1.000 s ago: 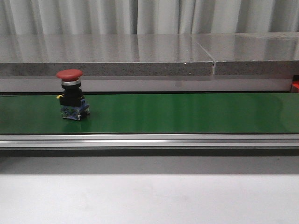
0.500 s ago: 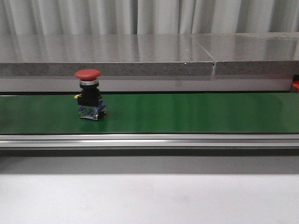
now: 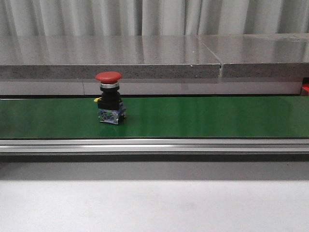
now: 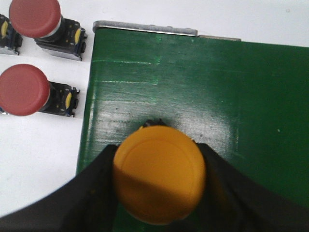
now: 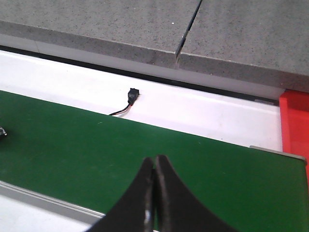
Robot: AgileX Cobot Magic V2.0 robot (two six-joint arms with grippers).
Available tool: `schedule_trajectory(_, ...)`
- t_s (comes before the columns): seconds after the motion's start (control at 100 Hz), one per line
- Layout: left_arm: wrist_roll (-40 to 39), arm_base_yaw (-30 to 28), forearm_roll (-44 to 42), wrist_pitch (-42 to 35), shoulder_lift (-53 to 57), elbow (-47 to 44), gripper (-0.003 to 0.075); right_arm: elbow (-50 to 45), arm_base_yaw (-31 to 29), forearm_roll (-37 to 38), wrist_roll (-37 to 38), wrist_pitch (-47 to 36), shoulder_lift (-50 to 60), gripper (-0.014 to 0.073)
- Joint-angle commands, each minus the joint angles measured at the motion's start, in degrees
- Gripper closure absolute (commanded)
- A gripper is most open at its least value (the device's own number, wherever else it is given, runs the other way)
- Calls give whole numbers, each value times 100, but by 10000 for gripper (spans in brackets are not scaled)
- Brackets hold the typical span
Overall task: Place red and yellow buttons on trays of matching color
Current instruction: 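Set the yellow button on the green belt and open the left gripper, then raise the left gripper away from the belt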
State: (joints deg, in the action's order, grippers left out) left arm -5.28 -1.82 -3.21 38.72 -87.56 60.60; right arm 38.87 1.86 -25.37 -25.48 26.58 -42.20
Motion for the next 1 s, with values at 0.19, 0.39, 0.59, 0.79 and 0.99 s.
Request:
schedule_trajectory(0.19, 65, 35, 11, 213, 175, 557, 108, 139, 1, -88, -52, -372, 26, 660)
schedule_trajectory(0.39, 174, 56, 78, 396, 175, 848, 109, 139, 1, -88, -52, -372, 26, 660)
schedule_trajectory(0.59, 185, 303, 78, 386, 203, 1086, 109, 139, 1, -88, -52, -372, 26, 660)
schedule_trajectory(0.79, 219, 764, 78, -64, 576, 1115, 109, 139, 1, -88, -52, -372, 26, 660)
schedule_trajectory(0.99, 194, 1126, 78, -639, 1370, 847, 109, 139, 1, -88, -52, -372, 26, 660)
